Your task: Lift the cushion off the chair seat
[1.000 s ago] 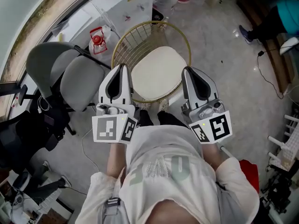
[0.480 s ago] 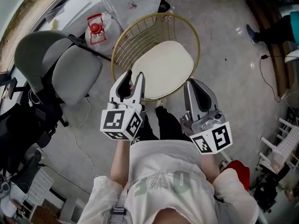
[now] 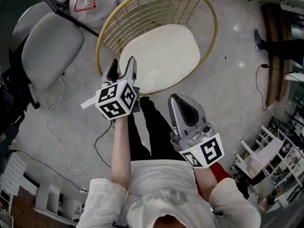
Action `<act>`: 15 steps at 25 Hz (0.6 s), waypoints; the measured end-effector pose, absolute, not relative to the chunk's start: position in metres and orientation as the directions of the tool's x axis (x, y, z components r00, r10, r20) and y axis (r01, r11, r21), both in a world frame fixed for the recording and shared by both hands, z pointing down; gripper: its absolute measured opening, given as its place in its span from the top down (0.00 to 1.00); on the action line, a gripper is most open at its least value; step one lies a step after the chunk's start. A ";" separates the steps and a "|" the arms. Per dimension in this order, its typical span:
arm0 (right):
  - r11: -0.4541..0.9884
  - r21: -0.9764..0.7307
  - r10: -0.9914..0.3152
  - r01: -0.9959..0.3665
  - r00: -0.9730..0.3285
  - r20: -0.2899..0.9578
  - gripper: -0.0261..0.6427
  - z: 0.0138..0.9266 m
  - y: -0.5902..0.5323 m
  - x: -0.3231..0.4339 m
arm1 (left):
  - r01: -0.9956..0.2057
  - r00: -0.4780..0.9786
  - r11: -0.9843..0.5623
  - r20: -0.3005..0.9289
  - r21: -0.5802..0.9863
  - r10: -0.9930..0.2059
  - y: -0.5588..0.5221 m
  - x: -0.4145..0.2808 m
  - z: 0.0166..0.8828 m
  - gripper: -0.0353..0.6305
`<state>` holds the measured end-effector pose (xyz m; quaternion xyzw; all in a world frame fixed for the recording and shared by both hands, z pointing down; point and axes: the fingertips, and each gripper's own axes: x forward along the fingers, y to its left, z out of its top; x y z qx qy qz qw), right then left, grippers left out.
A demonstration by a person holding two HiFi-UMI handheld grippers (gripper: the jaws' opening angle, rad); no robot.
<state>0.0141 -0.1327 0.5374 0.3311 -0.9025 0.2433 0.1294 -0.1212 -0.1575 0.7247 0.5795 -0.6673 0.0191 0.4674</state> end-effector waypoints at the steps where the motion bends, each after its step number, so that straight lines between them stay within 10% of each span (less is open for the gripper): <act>1: 0.667 -0.361 -0.523 -0.651 -0.755 0.396 0.94 0.544 -0.131 0.010 | -0.790 0.102 0.349 0.670 0.504 -0.736 -0.157 -0.122 0.740 0.57; 15: 0.668 -0.391 -0.491 -0.633 -0.770 0.408 0.94 0.579 -0.120 0.024 | -0.857 0.165 0.392 0.899 0.334 -0.405 -0.143 -0.129 0.851 0.57</act>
